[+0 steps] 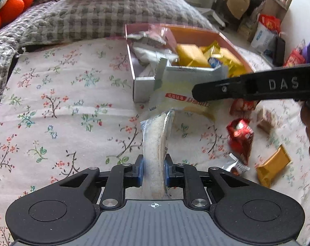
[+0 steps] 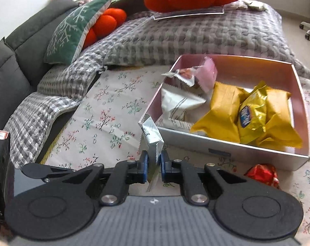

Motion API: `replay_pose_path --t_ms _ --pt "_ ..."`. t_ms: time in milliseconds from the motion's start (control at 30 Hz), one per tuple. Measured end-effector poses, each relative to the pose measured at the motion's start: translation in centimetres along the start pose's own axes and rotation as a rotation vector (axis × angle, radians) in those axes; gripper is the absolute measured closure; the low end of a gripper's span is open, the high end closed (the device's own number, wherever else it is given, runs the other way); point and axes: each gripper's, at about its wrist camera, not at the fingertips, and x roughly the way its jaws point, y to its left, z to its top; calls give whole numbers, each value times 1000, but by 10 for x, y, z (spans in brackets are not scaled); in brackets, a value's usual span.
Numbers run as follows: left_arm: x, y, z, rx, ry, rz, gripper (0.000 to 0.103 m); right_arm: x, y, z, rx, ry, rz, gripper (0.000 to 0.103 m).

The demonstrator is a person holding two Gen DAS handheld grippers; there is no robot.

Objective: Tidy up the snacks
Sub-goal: 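Grasp a white foil packet with the right tool while the left lifts the white bar, then lower the white bar and foil packet into the pink box and open both tools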

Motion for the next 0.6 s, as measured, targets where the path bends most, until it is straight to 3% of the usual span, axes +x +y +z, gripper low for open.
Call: replay_pose_path --t_ms 367,600 --pt "-24 0 14 -56 -119 -19 86 -28 -4 11 19 -88 -21 92" --pt "-34 -2 31 -107 -190 -26 86 -54 -31 22 119 -183 -78 92"
